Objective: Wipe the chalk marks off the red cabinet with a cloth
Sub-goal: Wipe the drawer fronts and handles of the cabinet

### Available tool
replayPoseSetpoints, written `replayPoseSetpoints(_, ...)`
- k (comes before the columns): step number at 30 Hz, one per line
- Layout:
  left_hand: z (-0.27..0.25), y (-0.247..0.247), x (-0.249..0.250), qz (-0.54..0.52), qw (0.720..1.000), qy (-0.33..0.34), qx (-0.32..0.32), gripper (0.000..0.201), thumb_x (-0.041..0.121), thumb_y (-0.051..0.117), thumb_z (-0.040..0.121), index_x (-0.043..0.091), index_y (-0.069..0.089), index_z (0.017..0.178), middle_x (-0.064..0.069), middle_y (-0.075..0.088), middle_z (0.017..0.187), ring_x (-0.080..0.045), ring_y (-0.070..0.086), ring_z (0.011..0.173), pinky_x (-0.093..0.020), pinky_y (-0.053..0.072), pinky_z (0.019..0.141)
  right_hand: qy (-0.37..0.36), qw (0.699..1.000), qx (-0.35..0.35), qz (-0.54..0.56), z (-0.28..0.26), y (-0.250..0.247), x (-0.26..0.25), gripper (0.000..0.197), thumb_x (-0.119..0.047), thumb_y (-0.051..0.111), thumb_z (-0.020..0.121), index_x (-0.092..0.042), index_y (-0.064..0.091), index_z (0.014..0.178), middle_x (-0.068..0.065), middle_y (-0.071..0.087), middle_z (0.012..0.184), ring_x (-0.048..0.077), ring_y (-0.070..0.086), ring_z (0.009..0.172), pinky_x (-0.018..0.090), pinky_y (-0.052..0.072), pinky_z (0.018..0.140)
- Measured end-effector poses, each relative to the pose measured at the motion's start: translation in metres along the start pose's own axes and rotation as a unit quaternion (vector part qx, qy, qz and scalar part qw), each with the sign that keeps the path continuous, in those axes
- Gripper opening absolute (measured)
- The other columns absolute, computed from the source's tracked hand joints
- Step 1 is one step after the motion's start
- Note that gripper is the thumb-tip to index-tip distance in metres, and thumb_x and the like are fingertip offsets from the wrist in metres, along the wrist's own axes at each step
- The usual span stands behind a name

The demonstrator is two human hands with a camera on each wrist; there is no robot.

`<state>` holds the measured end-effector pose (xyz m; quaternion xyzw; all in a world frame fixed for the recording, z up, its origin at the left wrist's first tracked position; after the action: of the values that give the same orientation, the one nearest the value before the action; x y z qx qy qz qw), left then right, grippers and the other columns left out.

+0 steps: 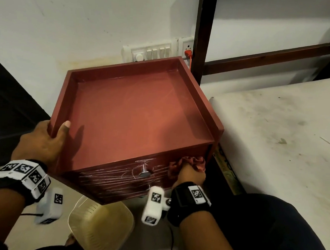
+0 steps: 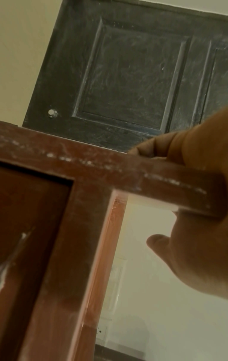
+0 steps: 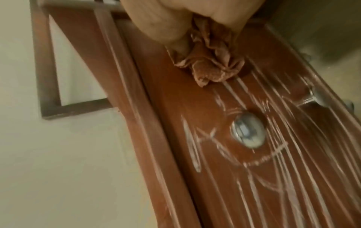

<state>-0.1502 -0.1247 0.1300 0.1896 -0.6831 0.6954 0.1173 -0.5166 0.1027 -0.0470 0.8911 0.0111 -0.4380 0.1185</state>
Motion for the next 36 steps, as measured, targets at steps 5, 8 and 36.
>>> replayPoseSetpoints(5,0.001,0.001,-0.002,-0.015,1.000,0.000,0.003,0.078,0.082,0.036,0.092,0.023,0.057,0.138,-0.024,0.069,0.123,-0.050,0.065,0.112,-0.056,0.053,0.098,0.039,0.998,-0.008,-0.046,-0.025,0.014,0.039,0.038,-0.001,0.060,0.084,-0.012,0.042,0.115,0.000,0.056,0.092,0.022,0.061,0.081,0.030,0.052,0.076)
replayPoseSetpoints(8,0.001,0.001,-0.003,-0.016,1.000,0.000,0.003,0.080,0.084,0.035,0.089,0.025,0.056,0.139,-0.024,0.069,0.124,-0.050,0.064,0.114,-0.056,0.052,0.100,0.019,0.997,-0.028,-0.063,0.006,0.007,0.043,0.022,0.005,0.062,0.079,-0.014,0.059,0.089,0.005,0.065,0.090,0.027,0.064,0.088,0.042,0.055,0.089)
replayPoseSetpoints(36,0.004,0.001,-0.005,-0.026,1.000,-0.002,-0.001,0.079,0.084,0.033,0.092,0.025,0.058,0.139,-0.021,0.069,0.125,-0.049,0.064,0.114,-0.055,0.051,0.100,0.181,0.963,-0.134,-0.148,0.006,0.018,0.138,0.013,-0.001,0.078,0.072,-0.007,0.067,0.076,0.011,0.071,0.075,0.025,0.065,0.062,0.038,0.056,0.066)
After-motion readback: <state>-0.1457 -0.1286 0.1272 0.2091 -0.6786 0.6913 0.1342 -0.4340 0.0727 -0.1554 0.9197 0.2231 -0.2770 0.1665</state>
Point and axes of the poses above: each hand's wrist, its own z-axis towards the middle knuckle, its own y-axis out of the palm, x = y × z, the point moved 10 cm from there along z, towards the middle knuckle
